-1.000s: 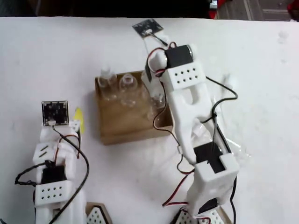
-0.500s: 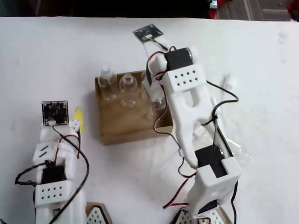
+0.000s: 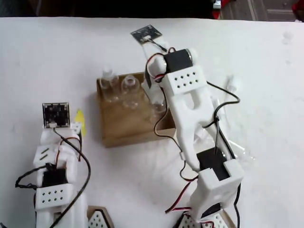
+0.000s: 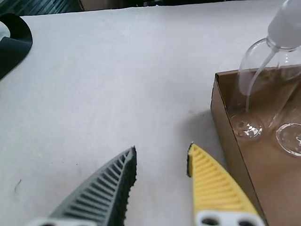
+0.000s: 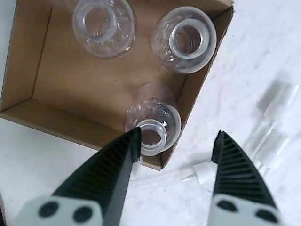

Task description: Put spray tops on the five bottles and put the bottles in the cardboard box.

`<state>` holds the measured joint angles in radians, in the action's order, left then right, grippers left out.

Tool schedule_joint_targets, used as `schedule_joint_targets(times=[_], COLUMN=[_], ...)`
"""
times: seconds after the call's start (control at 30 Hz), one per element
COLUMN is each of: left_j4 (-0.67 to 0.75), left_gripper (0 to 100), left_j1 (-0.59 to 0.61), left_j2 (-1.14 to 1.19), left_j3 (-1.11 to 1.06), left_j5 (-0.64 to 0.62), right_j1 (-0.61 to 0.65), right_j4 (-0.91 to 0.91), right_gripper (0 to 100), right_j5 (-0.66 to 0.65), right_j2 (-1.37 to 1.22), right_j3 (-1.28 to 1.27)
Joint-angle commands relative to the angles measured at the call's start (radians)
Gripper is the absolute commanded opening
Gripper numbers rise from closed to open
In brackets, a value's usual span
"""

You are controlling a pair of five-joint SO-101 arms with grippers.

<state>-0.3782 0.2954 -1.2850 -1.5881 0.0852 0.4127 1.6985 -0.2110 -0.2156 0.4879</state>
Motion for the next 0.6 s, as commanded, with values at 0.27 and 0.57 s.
schedule_joint_targets(times=[0.27,0.57], left_j4=[0.028,0.028], left_gripper=[17,17], left_j1=[-0.005,-0.005], left_j2=[-0.015,-0.015], left_j3=[0.049,0.049], left_j5=[-0.008,-0.006], right_j1=[0.024,0.004], right_j4=[0.021,-0.041], right_gripper=[22.6,22.6], right_j5=[0.009,0.009], right_j2=[0.113,0.085], right_j3=[-0.012,-0.114])
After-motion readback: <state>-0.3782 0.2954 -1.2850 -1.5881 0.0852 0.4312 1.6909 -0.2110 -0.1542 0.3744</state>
